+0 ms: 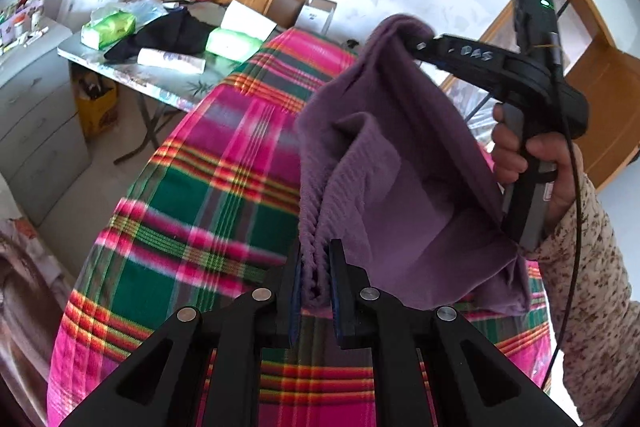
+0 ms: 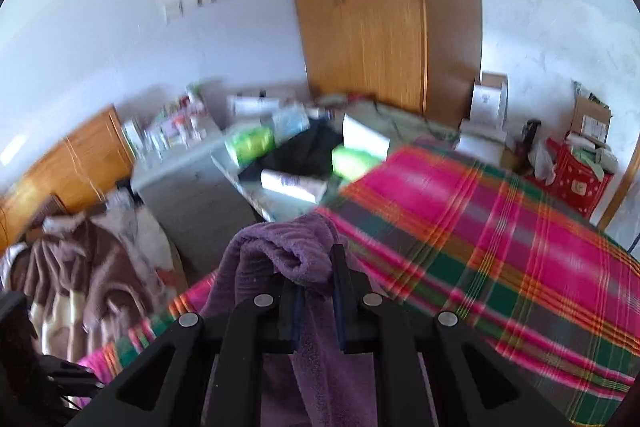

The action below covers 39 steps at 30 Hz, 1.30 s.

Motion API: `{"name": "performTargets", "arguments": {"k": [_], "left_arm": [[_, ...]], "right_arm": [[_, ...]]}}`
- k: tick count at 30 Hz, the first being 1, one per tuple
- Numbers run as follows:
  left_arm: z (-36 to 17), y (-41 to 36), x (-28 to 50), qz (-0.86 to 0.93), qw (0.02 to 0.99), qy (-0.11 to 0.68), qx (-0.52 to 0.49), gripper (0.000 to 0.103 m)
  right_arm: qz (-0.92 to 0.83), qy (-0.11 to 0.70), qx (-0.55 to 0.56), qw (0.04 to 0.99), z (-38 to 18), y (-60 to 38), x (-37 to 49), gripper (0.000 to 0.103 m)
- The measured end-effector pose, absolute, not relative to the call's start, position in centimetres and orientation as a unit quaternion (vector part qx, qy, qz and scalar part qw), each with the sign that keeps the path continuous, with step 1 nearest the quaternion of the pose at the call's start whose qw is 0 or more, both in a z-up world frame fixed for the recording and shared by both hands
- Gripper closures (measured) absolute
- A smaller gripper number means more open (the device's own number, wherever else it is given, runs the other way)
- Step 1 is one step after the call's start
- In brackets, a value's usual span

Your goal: Fold clothes

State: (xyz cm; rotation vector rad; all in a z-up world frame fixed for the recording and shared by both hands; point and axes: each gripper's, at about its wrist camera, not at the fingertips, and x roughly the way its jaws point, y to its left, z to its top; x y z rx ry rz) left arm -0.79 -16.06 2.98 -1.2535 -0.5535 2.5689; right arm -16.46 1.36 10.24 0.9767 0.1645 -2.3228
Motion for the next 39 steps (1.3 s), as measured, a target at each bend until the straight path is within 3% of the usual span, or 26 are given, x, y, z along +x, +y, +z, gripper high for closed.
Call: {"name": "performTargets", "arguments": {"k": [4,9,17,22,31,39], "left_arm": [[2.7,-16.0,-1.3,0.872,0.112,-0.175,-0.442,0.088],[2.8,-16.1,-1.5,0.866,0.100,-0.180,-0.456,0.082],[4.0,-16.1,-0.1,0.872,0.085,-0.171,-0.450,0.077],[5.2,-13.9,-0.3,0.878,0.108,-0.157,-0.439,0.056],[5.3,-7.4,-4.7,0.839,0.201,-0.175,-0.473,0.055],[4.2,-3.6,-9.0,0.815,0.211,-0.173,-0.510,0.055]], "right_arm": [[-0.858,0.054,0.408,0.308,8.4,1.3,-16.9,0.088],[-0.859,0.028,0.416,0.299,9.2,5.3,-15.9,0.076],[-0.876,0.028,0.407,0.258,9.9,12.7,-11.4,0.071],[-0.889,0.025,0.399,0.224,9.6,17.5,-7.5,0.064],[-0.893,0.006,0.408,0.189,7.9,23.2,-1.5,0.060],[-0.896,0.029,0.404,0.181,6.1,25.0,2.7,0.060]]}}
